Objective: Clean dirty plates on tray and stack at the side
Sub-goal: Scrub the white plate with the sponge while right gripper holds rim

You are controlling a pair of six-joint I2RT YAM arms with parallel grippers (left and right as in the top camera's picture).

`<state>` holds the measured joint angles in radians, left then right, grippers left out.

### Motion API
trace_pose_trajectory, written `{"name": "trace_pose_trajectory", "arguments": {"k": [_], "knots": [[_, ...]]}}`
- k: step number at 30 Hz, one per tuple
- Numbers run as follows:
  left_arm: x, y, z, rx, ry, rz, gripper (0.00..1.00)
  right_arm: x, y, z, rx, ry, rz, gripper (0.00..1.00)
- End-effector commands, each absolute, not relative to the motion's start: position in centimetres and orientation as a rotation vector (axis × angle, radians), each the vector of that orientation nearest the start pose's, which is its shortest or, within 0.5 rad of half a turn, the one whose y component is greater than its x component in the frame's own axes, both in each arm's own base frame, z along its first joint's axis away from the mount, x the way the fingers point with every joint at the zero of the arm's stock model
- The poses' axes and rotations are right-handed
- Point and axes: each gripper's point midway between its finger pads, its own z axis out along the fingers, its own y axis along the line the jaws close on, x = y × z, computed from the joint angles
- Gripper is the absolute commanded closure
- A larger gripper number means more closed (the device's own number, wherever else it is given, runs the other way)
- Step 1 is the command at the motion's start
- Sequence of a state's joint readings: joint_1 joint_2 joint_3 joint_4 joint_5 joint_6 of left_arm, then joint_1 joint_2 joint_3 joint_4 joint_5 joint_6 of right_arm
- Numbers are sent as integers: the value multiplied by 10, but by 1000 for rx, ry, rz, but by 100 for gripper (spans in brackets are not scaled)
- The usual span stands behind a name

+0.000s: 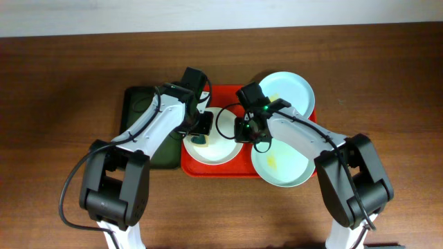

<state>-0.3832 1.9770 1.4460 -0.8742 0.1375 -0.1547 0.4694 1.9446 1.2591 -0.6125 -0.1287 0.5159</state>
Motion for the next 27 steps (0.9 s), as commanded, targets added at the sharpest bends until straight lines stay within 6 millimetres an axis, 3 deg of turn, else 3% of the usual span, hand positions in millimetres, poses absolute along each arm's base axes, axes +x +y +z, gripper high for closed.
{"name": "trace_pose_trajectory", "arguments": {"k": [1,6,10,11,12,13,15,16,20,27], "knots": [[375,-174,44,338,2972,-261,100,350,204,17,17,2941,343,96],[377,-167,46,264,2990,-265,100,347,203,15,19,2956,335,96],[377,-165,71,296,3009,-254,100,346,202,15,19,2961,332,96],[378,-165,73,297,3010,-253,100,345,202,15,19,2963,330,90],[377,-165,72,296,3012,-253,100,345,202,15,19,2965,329,83],[377,-165,70,296,3018,-250,100,343,201,14,20,2971,324,83],[376,-165,63,296,3036,-245,100,343,201,14,20,2974,322,88],[375,-164,56,296,3053,-239,100,343,201,14,20,2973,322,96],[375,-164,42,295,3080,-225,100,343,201,14,20,2972,323,96],[382,-167,43,297,3052,-235,100,343,201,14,20,2973,323,96]]}}
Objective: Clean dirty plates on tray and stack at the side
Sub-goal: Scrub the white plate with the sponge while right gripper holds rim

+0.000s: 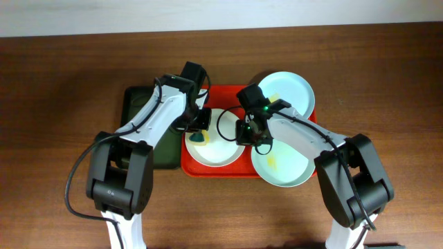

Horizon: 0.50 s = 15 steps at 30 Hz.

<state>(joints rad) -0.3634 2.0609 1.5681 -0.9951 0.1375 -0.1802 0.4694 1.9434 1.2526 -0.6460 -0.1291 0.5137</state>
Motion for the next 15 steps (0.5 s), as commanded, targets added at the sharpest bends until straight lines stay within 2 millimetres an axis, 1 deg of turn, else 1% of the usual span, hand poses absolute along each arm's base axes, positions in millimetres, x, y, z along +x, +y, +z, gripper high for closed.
{"name": "trace_pose_trajectory", "arguments": {"k": [1,3,7,8,10,11,12,14,15], "knots": [[382,-167,41,297,3055,-234,100,343,201,14,20,2973,323,96],[380,-166,36,296,3068,-229,100,343,201,14,20,2973,322,96],[374,-165,10,298,3134,-214,100,344,198,14,23,2968,299,96],[370,-166,-3,306,3170,-207,100,345,197,14,24,2966,291,96],[361,-171,-19,335,3214,-195,100,345,197,14,24,2966,292,96],[356,-175,-26,353,3232,-188,100,345,197,14,24,2966,292,96],[347,-184,-36,388,3260,-207,100,345,197,14,24,2966,292,96],[335,-201,-41,430,3286,-287,100,345,197,14,24,2966,292,96],[331,-210,-40,450,3287,-333,100,345,197,14,24,2966,292,96]]}}
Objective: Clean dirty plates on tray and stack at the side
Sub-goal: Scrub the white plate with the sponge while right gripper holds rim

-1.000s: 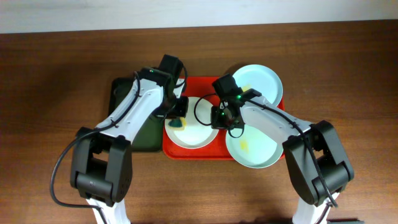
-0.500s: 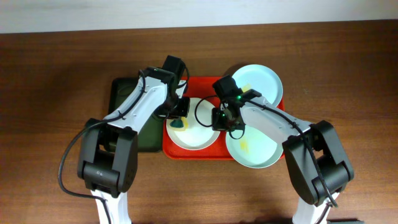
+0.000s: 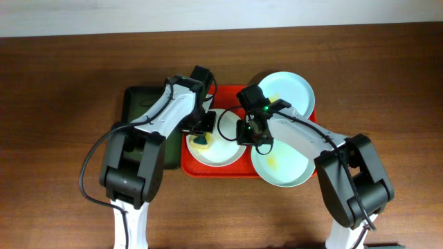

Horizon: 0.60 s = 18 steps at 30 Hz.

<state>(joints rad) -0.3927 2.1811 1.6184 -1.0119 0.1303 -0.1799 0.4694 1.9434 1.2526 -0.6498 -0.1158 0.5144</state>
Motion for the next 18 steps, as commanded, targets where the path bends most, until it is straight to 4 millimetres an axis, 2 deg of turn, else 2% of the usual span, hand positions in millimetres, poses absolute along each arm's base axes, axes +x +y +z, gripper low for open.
{"name": "trace_pose_trajectory", "arguments": {"k": [1,5,8,10,14,16,18], "knots": [[328,-226,-31,453,3275,-471,100,345,197,14,24,2966,292,96],[344,-236,-7,422,3208,-661,100,345,197,14,24,2966,292,96],[358,-231,16,390,3144,-682,100,344,197,13,25,2969,289,96],[369,-224,41,374,3076,-692,100,342,196,11,25,2974,286,96],[386,-204,85,328,2959,-632,100,342,196,10,25,2974,286,96],[392,-191,92,309,2934,-534,100,343,196,11,25,2968,291,96],[394,-186,91,305,2936,-485,100,343,196,11,24,2967,291,96]]}}
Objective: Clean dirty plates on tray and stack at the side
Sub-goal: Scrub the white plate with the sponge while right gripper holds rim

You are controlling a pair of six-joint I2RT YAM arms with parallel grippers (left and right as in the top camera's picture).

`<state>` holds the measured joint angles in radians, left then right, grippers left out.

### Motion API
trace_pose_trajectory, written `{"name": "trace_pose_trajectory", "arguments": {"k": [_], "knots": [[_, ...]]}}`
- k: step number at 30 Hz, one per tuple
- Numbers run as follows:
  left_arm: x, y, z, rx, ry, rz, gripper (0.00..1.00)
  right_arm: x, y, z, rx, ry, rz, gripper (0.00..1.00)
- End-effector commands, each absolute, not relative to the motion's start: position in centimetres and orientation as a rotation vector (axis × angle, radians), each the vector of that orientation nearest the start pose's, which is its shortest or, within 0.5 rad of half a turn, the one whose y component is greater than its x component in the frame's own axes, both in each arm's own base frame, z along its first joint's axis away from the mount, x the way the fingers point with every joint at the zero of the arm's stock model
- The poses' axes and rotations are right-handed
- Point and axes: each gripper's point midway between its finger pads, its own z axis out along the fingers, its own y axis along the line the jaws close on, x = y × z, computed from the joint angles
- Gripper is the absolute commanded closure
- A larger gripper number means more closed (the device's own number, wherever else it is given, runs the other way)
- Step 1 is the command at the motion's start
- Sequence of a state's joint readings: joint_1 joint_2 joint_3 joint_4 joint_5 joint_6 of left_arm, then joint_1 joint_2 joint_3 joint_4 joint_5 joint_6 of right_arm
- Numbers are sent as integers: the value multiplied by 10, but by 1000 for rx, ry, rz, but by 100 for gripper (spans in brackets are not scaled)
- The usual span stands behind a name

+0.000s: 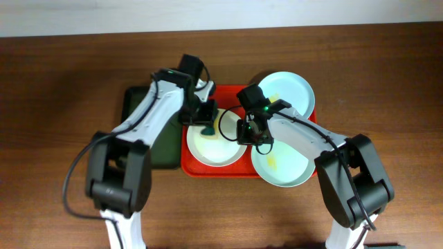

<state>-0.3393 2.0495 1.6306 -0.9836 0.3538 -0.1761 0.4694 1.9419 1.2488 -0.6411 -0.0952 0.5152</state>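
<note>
Three pale mint plates lie on the red tray [190, 168]. On the left plate [218, 149], my left gripper [206, 124] is shut on a green sponge [207, 131], pressing it onto the plate's upper middle. My right gripper [243, 131] sits at this plate's right rim and appears shut on it; its fingers are hidden under the gripper body. The front right plate [287, 169] carries a yellow smear [272, 161]. The back right plate [287, 88] has a faint yellow mark near its left edge.
A dark green mat [142, 121] lies directly left of the tray, partly under my left arm. Bare brown table [55, 138] surrounds the tray and mat on all sides. My two arms cross over the tray's middle.
My left gripper and the sponge have shifted from the lower left part of the left plate to its upper middle. The right gripper and all plates stay where they were.
Across all moments my right gripper stayed at the left plate's right rim. My left gripper kept the sponge on that plate, first on its left part, then lower left, and now at its upper middle.
</note>
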Motion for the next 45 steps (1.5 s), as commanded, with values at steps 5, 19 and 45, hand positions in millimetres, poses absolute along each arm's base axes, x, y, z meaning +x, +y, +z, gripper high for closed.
{"name": "trace_pose_trajectory", "arguments": {"k": [5,19,45], "knots": [[385,-176,72,297,2981,-415,100,343,196,11,24,2967,291,96],[367,-170,-7,145,2984,-346,100,343,196,10,25,2969,290,96],[373,-165,54,244,2898,-300,100,343,196,10,25,2969,290,96]]}}
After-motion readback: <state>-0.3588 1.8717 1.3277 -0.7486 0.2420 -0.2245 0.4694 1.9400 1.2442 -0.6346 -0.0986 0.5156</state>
